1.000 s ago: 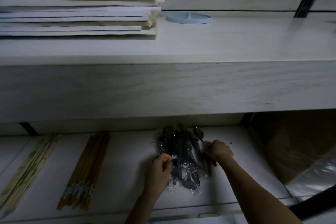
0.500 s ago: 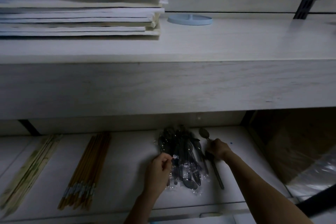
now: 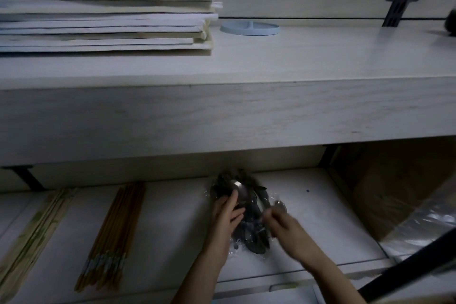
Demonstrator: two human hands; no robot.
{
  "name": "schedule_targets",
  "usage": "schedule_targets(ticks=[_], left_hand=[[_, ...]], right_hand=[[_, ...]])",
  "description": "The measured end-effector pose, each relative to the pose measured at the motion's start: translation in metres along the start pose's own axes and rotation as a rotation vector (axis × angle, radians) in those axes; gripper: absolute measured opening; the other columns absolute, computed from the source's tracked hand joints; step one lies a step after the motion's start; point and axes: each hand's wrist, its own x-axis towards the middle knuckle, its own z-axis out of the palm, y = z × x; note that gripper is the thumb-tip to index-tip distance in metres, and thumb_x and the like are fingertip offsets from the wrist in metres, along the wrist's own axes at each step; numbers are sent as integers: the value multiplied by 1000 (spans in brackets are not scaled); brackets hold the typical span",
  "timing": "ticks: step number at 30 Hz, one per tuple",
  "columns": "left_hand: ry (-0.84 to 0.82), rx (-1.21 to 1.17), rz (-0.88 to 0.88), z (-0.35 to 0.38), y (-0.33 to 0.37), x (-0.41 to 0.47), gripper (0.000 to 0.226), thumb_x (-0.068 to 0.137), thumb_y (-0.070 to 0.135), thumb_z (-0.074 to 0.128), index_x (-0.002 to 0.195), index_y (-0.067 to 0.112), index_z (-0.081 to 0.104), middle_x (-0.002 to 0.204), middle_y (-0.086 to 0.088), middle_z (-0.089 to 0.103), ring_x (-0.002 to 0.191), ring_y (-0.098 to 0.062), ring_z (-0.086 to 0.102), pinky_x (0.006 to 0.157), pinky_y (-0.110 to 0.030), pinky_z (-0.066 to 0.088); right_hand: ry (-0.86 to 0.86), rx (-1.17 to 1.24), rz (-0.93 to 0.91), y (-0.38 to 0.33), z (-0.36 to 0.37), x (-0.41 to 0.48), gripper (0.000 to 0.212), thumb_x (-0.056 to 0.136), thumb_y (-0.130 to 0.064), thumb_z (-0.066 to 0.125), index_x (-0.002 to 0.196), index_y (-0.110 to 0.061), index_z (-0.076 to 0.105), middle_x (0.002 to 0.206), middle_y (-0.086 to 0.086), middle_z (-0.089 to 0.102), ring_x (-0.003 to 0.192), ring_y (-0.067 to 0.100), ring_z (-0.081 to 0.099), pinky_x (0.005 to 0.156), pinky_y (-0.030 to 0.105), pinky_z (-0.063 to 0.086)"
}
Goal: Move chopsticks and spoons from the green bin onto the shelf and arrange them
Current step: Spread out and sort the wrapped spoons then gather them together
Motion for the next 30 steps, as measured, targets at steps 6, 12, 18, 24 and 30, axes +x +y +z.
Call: schedule_targets(ticks=[6, 12, 18, 24, 30], left_hand=[[95, -546, -173, -14, 1, 6, 23, 100, 7, 30, 104, 4, 52, 104, -13, 55, 85, -22, 54, 88, -34, 42], [209, -551, -241, -40, -1, -1, 16, 95, 7, 44, 83, 4, 55, 75, -7, 49, 56, -13, 43, 53, -19, 42], [233, -550, -232, -60, 4, -4, 30, 98, 29, 38, 88, 4, 52, 60, -4, 37, 27, -7, 33, 32, -11, 29], [219, -588, -218, -59, 5, -1, 42, 99, 39, 32, 95, 3, 52, 65, -5, 36, 33, -8, 35, 36, -15, 33], [208, -639, -185, -35, 8, 2, 36, 100, 26, 37, 112, -3, 54, 100, -17, 53, 75, -19, 48, 86, -30, 41]], right_hand=[[16, -203, -72, 1, 15, 38, 21, 97, -26, 44, 78, -25, 54, 75, -6, 56, 69, 8, 54, 65, 20, 40], [139, -525, 220, 8, 5, 114, 44, 98, -33, 37, 133, -6, 41, 137, 18, 45, 125, 35, 44, 99, 39, 40], [56, -620, 349, 8, 6, 117, 32, 96, -29, 41, 118, -10, 56, 123, 13, 59, 111, 29, 57, 84, 31, 45], [240, -611, 300, 1, -27, 99, 31, 98, -23, 39, 110, -3, 60, 119, 19, 60, 111, 33, 57, 86, 32, 45], [456, -534, 299, 11, -53, 42, 29, 98, -25, 39, 104, -2, 56, 98, 20, 65, 90, 35, 62, 70, 35, 45]])
